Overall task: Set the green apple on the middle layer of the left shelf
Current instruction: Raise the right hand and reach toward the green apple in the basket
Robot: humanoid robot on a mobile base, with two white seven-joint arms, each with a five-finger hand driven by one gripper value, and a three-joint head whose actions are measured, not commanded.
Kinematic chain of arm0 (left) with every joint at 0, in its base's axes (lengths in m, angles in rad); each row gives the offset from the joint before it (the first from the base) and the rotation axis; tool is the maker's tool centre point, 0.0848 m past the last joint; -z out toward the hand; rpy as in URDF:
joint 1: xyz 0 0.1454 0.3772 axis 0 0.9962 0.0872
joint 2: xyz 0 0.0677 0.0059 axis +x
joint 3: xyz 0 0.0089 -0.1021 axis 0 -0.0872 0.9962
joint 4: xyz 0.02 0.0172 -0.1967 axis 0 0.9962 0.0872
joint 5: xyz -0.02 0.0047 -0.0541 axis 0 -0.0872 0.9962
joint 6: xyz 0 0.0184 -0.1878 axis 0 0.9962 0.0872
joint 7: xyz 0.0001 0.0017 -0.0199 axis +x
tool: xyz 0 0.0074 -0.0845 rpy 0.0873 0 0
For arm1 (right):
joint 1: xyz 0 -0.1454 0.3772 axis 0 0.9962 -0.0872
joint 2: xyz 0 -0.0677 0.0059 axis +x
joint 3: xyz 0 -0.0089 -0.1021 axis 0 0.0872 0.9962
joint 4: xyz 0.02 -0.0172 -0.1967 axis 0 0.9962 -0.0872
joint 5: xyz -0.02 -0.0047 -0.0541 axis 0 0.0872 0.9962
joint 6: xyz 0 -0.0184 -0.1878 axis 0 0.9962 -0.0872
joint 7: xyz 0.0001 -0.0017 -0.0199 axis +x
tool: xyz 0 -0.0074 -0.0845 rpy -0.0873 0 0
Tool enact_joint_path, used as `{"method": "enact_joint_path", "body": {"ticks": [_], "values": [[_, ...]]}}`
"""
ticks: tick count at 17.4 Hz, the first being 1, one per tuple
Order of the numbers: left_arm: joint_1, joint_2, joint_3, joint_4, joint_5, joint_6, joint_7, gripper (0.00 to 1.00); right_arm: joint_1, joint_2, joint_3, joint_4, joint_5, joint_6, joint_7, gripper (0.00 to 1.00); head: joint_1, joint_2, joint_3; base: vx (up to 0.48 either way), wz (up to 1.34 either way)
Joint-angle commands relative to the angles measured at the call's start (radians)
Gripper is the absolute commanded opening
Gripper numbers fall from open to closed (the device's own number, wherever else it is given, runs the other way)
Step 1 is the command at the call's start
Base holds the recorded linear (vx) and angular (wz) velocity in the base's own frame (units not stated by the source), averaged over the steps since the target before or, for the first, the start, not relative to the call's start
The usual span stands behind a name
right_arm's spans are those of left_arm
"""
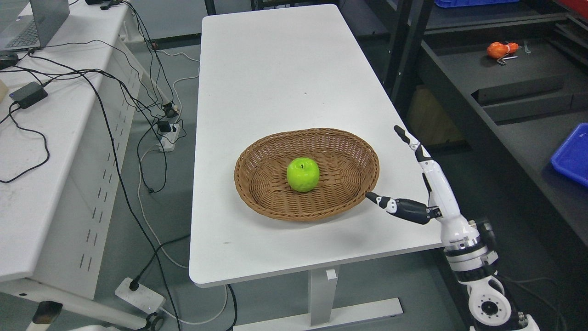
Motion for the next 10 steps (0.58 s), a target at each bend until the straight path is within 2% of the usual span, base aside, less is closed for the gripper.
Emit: {"method": "enact_joint_path", "body": {"ticks": [1,4,7,10], "values": [[0.0,0.017,0.0,0.0,0.0,0.001,-0.001,1.0,-0.194,-0.115,0.178,0.045,0.181,-0.049,0.064,1.0,0.0,0.0,0.0,0.0,0.0],[0.0,0.017,0.0,0.0,0.0,0.0,-0.001,1.0,-0.294,-0.106,0.284,0.142,0.282,0.085,0.107,1.0,0.0,0.0,0.0,0.0,0.0],[0.0,0.017,0.0,0.0,0.0,-0.001,0.001,1.0,-0.379,-0.1,0.376,0.274,0.341,0.085,0.149,1.0,0.0,0.0,0.0,0.035,0.0],[0.0,0.017,0.0,0.0,0.0,0.0,-0.001,1.0,-0.384,-0.104,0.451,0.305,0.379,0.031,0.167,1.0,0.0,0.0,0.001,0.092,0.01]]}}
